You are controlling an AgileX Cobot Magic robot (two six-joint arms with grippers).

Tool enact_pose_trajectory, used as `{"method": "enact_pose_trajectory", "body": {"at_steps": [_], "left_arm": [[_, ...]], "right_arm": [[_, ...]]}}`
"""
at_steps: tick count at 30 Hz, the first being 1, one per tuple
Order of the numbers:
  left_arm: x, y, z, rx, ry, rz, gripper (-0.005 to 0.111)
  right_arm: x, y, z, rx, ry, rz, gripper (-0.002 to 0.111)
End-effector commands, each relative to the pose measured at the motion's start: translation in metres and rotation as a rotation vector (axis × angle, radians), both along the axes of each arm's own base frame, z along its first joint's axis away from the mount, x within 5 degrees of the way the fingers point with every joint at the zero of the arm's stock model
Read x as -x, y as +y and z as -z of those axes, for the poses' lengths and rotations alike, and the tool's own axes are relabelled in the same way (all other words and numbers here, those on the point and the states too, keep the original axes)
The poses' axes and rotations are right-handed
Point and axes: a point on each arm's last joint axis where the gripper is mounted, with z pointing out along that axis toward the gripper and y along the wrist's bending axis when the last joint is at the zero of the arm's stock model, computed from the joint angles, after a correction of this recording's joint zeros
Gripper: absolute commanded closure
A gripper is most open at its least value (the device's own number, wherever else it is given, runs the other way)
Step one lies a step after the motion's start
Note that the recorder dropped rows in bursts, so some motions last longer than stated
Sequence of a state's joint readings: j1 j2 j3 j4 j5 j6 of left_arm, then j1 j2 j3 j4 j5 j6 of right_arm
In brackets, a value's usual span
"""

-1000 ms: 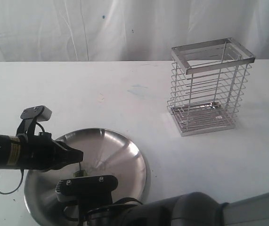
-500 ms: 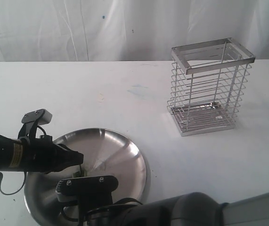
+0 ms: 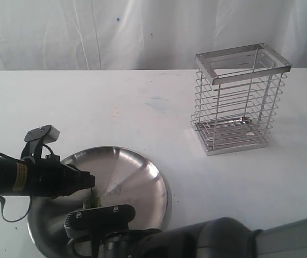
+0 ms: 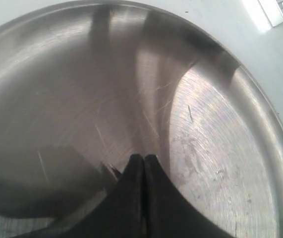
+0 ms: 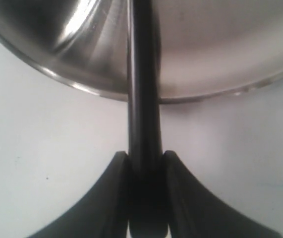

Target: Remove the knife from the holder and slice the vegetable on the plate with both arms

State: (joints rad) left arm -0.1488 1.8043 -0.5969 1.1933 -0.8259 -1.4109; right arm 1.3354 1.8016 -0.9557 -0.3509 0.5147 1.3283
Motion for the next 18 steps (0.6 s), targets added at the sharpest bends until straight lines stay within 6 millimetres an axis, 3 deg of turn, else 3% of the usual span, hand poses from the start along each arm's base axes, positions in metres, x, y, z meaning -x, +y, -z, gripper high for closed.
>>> {"method": "enact_pose_trajectory", "body": {"at_steps": [1, 10, 18], "left_arm": [[0.005, 0.005, 0.014, -0.096, 0.06, -0.007, 0.107], [0.0, -0.001, 0.005, 0.008, 0.018, -0.004, 0.107], [-0.018, -0.013, -0.018, 0.126, -0.104, 0.077, 0.107]], "right_arm": [[0.006, -0.005, 0.005, 0.055, 0.06, 0.003, 0.108], [0.011, -0.006, 0.006, 0.073, 0.113, -0.007, 0.108], [0.011, -0.006, 0.006, 0.078, 0.112, -0.012, 0.108]]}}
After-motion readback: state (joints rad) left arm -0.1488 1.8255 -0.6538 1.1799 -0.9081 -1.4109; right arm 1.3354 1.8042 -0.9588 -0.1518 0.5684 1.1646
